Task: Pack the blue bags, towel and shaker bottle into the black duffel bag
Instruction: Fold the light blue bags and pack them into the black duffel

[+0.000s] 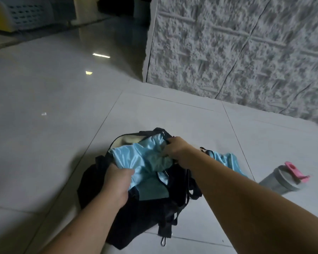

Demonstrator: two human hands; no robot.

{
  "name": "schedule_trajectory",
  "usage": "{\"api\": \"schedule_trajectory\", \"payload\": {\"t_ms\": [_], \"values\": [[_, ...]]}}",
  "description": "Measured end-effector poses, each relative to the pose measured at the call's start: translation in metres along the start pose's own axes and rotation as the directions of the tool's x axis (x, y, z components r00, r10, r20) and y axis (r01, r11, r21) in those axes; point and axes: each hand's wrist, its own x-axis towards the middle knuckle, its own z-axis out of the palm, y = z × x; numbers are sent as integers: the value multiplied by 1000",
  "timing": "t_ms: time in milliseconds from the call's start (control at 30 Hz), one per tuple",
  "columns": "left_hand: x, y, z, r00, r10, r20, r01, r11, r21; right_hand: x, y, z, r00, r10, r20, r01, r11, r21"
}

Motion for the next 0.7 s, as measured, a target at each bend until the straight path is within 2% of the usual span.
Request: {"api": "schedule_trajectory", "payload": {"t_ms": [67, 133, 200, 267, 300, 333, 400, 433, 467, 500, 600, 633, 700], "values": [[0, -5, -1, 1000, 21, -22, -18, 988, 151, 5, 0, 6, 999, -4, 51, 18, 960, -280], [-3, -4, 0, 993, 106, -54, -80, 930, 357, 5, -1, 10, 999, -43, -13, 31, 878, -478], [-5, -2, 3, 970, 241, -35, -190, 840, 509, 2, -2, 11, 987, -105, -123, 13, 810, -587], [-8, -2, 5, 928, 373, 18, -298, 710, 638, -2, 1, 14, 971, -165, -172, 24, 786, -618], [-11, -2, 6, 901, 431, 47, -327, 604, 727, -5, 4, 19, 964, -213, -160, 59, 758, -650], [-15, -2, 8, 868, 489, 84, -334, 452, 827, -8, 7, 25, 950, -283, -133, 110, 699, -707], [-21, 3, 14, 792, 569, 221, -329, 93, 940, -15, 12, 37, 901, -429, -57, 217, 563, -797], [-21, 6, 17, 780, 535, 325, -354, -52, 934, -18, 14, 43, 890, -456, -3, 267, 527, -807], [-19, 10, 20, 783, 457, 421, -405, -139, 904, -20, 16, 47, 904, -424, 60, 301, 527, -795], [-17, 12, 21, 801, 351, 486, -450, -182, 874, -21, 19, 50, 931, -347, 115, 305, 563, -768], [-9, 7, 15, 864, 56, 500, -479, -213, 852, -10, 40, 58, 969, -160, 190, 249, 667, -703], [-5, 3, 11, 874, 4, 485, -473, -214, 855, -7, 45, 59, 971, -129, 201, 235, 660, -713], [3, -5, 6, 882, -3, 472, -464, -182, 867, -3, 51, 58, 976, -100, 195, 210, 686, -697]]}}
